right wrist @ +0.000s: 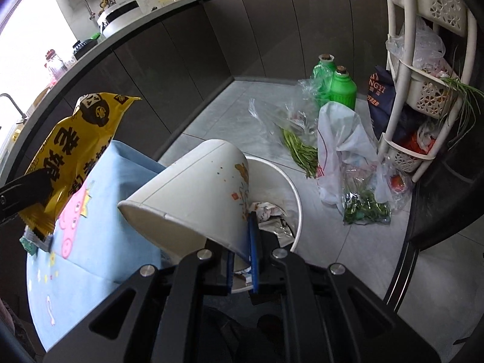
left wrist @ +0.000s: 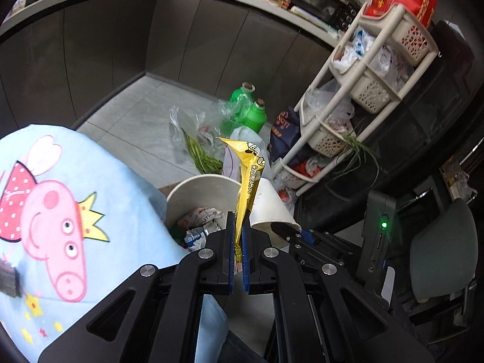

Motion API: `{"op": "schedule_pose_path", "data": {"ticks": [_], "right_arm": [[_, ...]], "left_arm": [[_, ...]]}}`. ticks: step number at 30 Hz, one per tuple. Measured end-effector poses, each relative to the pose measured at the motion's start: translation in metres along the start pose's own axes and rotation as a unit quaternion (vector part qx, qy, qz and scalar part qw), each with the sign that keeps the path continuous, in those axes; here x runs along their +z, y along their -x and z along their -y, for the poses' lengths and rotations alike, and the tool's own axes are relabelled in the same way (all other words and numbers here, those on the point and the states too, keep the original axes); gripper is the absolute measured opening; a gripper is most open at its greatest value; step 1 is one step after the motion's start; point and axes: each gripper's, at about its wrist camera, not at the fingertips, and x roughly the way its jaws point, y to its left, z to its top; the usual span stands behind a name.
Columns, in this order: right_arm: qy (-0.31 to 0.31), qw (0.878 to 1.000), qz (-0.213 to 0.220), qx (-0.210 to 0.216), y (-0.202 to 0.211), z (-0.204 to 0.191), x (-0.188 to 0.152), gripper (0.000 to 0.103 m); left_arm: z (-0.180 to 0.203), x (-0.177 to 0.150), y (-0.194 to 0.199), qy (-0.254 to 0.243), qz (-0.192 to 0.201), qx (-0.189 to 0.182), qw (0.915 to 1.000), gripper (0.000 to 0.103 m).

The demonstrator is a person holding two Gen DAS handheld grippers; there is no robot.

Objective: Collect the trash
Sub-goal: 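Carry the paper cup and yellow wrapper over the white bucket and open both tools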

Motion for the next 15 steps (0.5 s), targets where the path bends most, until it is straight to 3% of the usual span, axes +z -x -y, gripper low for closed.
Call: {"op": "schedule_pose_path", "data": {"ticks": [7,9,11,13,14,15], "right_arm": [[0.001,1.000,-0.019,0.007,-0.034,0.013,-0.003,0.014],[0.007,1.000,-0.025,0.010,-0.039,0.014,-0.004,0.040],[0.013,1.000,-0.018,0.008,-0.039,0.015,-0.006,0.054],[0.023,1.000,-0.007,0.008,-0.036,0.013,-0.007,0.068],[0.027,1.000,-0.003,0.009,-0.034,0.012,-0.007,0.082],[0.033,0.999,0.004,0.012,-0.031,0.011,-0.007,0.087]], "left_arm": [[-0.006,0.001,-0.036,-0.003,-0.028,0.010,0.9996,0.005],[-0.008,0.000,-0.039,-0.005,-0.026,0.019,0.9995,0.021],[-0.007,0.001,-0.036,-0.006,-0.011,0.033,0.9994,0.055],[-0.004,0.002,-0.032,-0.004,0.009,0.051,0.9987,0.074],[-0.004,0.004,-0.028,-0.001,0.022,0.057,0.9981,0.079],[-0.004,0.004,-0.025,0.002,0.028,0.060,0.9978,0.082]]}}
